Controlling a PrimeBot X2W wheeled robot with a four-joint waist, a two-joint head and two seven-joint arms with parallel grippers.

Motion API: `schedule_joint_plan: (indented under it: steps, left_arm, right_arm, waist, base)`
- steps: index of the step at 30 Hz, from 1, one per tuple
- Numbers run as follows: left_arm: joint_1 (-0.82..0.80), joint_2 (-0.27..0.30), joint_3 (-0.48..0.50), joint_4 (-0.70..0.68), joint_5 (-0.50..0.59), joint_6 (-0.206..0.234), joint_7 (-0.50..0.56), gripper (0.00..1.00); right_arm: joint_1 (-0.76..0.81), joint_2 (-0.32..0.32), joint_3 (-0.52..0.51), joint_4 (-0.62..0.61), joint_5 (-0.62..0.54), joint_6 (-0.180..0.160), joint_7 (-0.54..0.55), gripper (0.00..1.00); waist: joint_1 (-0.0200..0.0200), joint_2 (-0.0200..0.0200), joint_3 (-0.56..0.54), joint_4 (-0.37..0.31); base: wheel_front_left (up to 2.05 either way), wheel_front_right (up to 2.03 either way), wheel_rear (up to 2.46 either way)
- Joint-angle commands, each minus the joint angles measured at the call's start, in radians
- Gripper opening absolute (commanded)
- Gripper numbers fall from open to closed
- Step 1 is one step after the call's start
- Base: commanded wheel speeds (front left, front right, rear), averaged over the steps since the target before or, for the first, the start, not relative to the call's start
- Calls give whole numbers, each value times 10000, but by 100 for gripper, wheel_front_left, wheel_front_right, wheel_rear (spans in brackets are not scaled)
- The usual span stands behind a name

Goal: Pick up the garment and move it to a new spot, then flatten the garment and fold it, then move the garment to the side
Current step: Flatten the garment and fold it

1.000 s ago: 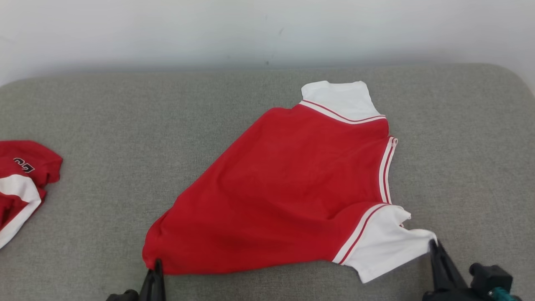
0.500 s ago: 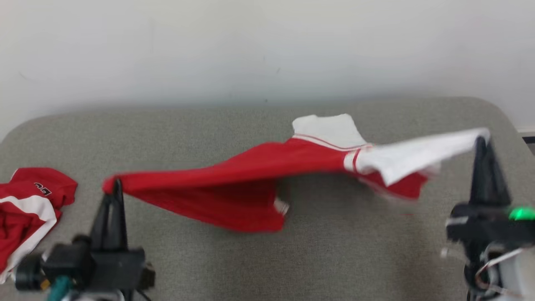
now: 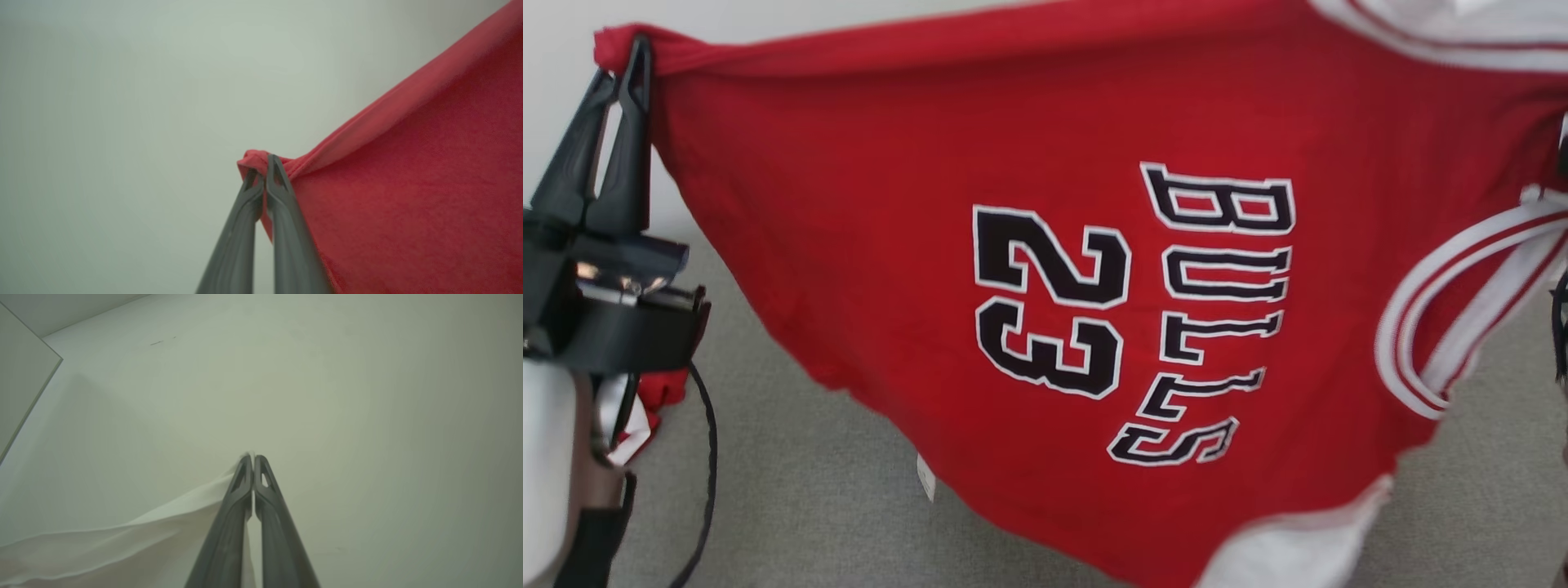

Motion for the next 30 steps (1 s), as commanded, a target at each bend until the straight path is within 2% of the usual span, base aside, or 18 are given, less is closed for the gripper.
schedule_joint_plan:
  steps: [1, 9, 15, 18, 25, 30]
  left_arm:
    - [-292, 145, -180, 277, -81, 23, 12, 0]
    - [-2431, 343, -1599, 1931, -211, 22, 291, 0]
    - [-4988, 212, -1891, 3739, 225, 25, 313, 0]
    - [-6362, 230, -1983, 4456, 513, 71, 233, 0]
    - [-8284, 261, -2130, 5221, 951, 224, 25, 0]
    - [-8140, 193, -2103, 5094, 813, 450, -12, 0]
  right_arm:
    - [-309, -85, 147, 312, -122, -27, 158, 0]
    - [-2778, -454, 1248, 2403, -282, -25, 660, 0]
    - [-5580, -799, 1705, 4417, -1170, -27, 310, 0]
    - [-6935, -866, 1437, 5421, -1748, -27, 84, 0]
    - [-8495, -940, 1112, 6674, -2566, -27, -180, 0]
    - [-8133, -1131, 1010, 6661, -2538, -27, -211, 0]
  waist:
    - [1, -1, 270, 133]
    - [1, -1, 2406, 460]
    - [1, -1, 4143, 427]
    - [1, -1, 4696, 254]
    - [1, -1, 5464, -120]
    - [1, -1, 6069, -281]
  base:
    - [0, 0, 0]
    - [0, 0, 0]
    - [0, 0, 0]
    - [0, 0, 0]
    - [0, 0, 0]
    - [0, 0, 0]
